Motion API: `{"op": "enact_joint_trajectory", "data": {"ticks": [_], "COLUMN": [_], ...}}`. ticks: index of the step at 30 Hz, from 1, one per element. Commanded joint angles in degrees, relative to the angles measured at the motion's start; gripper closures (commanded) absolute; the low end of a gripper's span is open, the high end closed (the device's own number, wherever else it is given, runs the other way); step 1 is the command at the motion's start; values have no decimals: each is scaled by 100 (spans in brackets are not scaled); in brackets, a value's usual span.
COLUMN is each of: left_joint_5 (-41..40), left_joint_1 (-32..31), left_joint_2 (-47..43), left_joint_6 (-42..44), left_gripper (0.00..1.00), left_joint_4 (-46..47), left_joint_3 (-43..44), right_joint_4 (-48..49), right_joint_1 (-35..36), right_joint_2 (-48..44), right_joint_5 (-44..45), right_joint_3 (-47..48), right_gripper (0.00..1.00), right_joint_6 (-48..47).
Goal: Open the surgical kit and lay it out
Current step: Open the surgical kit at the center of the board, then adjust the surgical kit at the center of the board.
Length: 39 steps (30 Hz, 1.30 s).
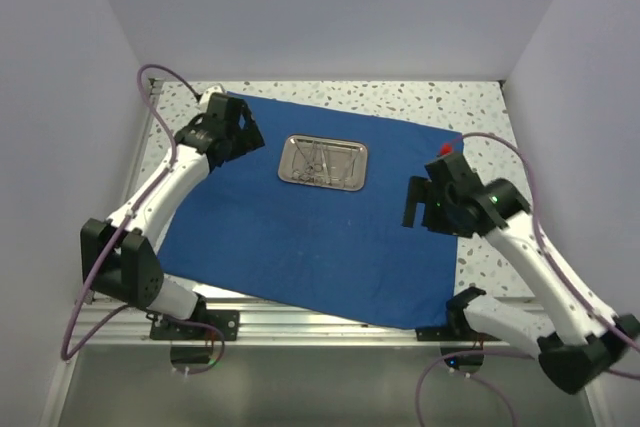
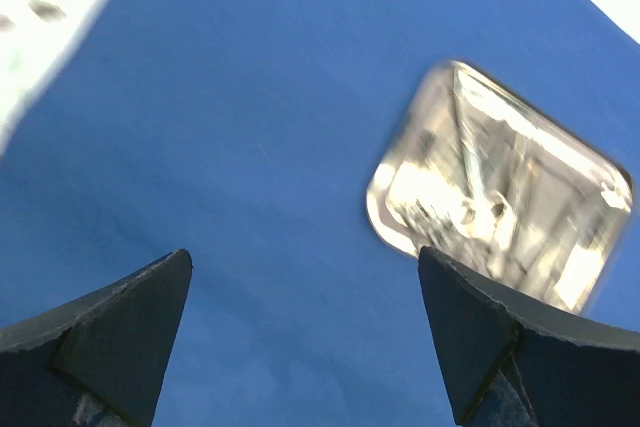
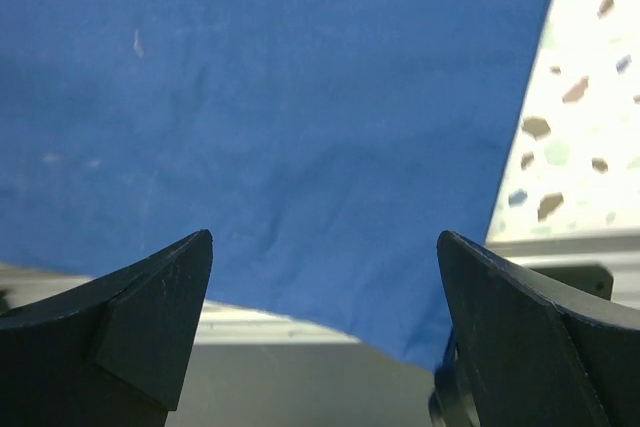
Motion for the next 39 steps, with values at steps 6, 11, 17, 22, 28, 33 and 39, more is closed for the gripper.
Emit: {"op": "enact_joint_trajectory", "data": {"ticks": [6,11,17,22,28,33,39], "left_joint_5": [729,755,1081,1546,1889,2345,2696], "left_joint_1": [1572,1923,2293,2381,2355,2311,2162], "left_joint_2": [1610,2874,4070,4634,5021,5232,5478], "left_joint_6": [1353,1776,2005,1997,1786,1847,1970], "left_gripper": [4,5,5,5,11,20,68], "left_joint_4": [1178,1372,1144,1162,1048,854,599], "left_joint_3": [1235,2044,3046,3320,3469,3522,3618], "right_joint_4": [1574,1785,1978,2189,2058,2110,2374], "right_joint_1": [-2499,-3230,-3564,-3609,-3661,-3661,-3653], "right_joint_2": [2625,3839,5006,5755,6747,7311,7768], "right_joint_5": [-888,-202,71,88,-122,-482,-1009], "right_joint_3": [907,1498,2007,2535,3264,3677,3967], "right_gripper": [2,2,2,2,4,19,72], "right_joint_6": [-1068,-1042,-998,-1243,-1235,-1165,-1024]}}
